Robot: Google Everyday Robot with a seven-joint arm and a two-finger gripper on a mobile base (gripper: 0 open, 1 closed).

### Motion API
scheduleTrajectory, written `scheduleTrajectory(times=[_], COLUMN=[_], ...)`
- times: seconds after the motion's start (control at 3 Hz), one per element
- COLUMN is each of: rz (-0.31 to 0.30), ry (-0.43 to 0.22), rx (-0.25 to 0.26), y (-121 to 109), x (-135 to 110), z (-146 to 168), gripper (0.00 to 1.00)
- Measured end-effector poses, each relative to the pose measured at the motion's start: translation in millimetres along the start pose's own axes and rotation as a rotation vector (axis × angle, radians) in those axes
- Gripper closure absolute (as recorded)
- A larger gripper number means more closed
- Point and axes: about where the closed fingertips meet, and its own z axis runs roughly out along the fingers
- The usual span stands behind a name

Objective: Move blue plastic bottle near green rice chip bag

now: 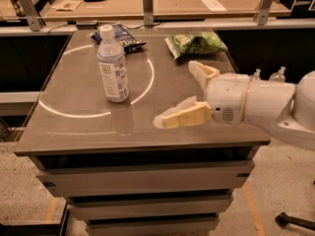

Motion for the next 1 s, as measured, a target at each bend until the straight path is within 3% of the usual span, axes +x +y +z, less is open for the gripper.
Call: scheduleTrajectory(times=[0.33,1.0], rz=[0.036,0.06], ry=[-0.084,-0.025], rx=[0.077,0.275], y=[-6.9,-56.2], x=[-3.4,-9.8], z=[39.4,94.5], gripper=[0.0,0.0])
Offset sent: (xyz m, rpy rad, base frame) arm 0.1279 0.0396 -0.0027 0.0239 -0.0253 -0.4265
